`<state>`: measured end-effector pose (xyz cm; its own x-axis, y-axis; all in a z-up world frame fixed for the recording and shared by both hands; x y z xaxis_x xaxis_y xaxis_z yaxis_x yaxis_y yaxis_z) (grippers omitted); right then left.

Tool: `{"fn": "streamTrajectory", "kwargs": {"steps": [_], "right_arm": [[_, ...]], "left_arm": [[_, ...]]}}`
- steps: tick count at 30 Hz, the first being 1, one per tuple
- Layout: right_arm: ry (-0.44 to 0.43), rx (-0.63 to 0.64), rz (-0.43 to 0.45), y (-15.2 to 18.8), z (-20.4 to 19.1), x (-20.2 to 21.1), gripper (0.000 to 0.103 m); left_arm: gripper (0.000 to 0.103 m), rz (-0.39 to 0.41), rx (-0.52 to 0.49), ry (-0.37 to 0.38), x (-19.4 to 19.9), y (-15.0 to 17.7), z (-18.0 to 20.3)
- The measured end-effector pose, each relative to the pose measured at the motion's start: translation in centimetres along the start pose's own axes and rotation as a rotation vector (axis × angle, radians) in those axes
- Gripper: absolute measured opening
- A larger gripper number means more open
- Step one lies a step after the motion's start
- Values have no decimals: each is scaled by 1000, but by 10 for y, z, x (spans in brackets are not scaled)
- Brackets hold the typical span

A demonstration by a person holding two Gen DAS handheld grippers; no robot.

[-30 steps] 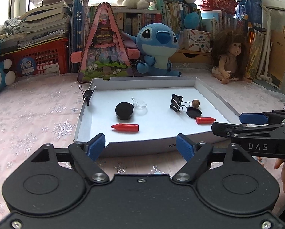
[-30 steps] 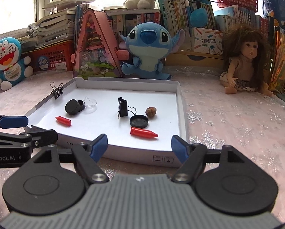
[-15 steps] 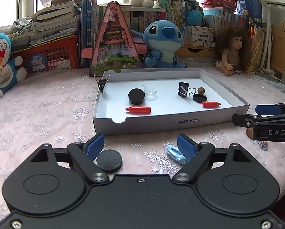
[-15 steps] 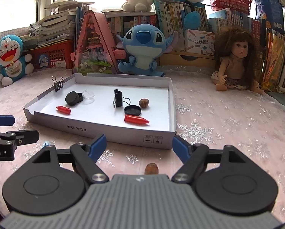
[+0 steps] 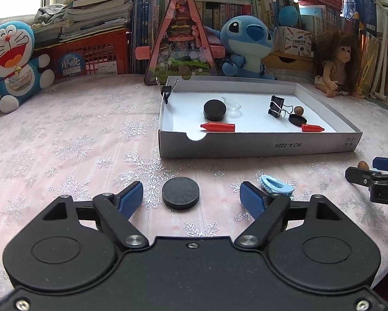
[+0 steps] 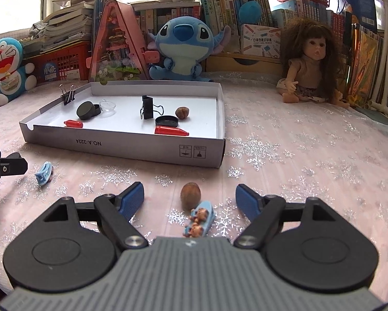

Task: Organize rigid objects
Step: 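Close left gripper on the black puck while right gripper grasps the brown nut, then carry the black puck with left gripper into the tray while right carries the nut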

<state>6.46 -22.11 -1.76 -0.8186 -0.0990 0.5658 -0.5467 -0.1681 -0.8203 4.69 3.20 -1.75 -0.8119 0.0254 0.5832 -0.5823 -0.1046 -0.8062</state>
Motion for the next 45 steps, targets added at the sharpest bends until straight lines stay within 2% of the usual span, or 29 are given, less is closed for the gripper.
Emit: {"fn": "streamTrajectory", "kwargs": {"steps": [6, 10, 14, 17, 21, 22, 26, 28, 31, 45], "right_arm": [[8, 19, 0, 0, -4, -1, 86], [-1, 19, 6, 0, -4, 0, 85], [-8, 28, 5, 0, -6, 0, 81], [-24, 24, 6, 0, -6, 0, 76], [-44, 29, 13, -1, -8, 1, 65], [-51, 29, 15, -1, -9, 1, 59], [-69, 31, 20, -1, -11, 2, 46], [-68, 29, 23, -2, -12, 2, 34], [-62, 22, 29, -2, -12, 3, 22], [-67, 5, 60, -10, -11, 10, 21]], "left_arm": [[76, 17, -11, -17, -4, 6, 1], [62, 30, -11, -34, -3, 6, 0], [53, 37, -4, -42, -2, 5, -1], [47, 38, -7, -38, -2, 5, -1], [30, 39, -34, -20, 1, 6, 4], [30, 38, -43, -19, 1, 6, 6], [30, 38, -50, -16, 2, 7, 8], [30, 35, -39, -13, 2, 7, 9], [30, 29, -27, -9, 3, 5, 7], [30, 43, -18, 12, 8, -4, 10]]}}
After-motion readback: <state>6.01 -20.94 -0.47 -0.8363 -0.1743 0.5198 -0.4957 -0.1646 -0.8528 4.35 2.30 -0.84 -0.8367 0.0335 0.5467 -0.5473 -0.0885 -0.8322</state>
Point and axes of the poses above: each gripper's, at about its wrist camera, not at the fingertips, and x roughly against the way its jaws point, z to its right, y to its underside, the point moved 2 cm from there along -x, roughly the way its jaws point, and after that the axes turned 6 degrees about x, right-handed, at the moved point
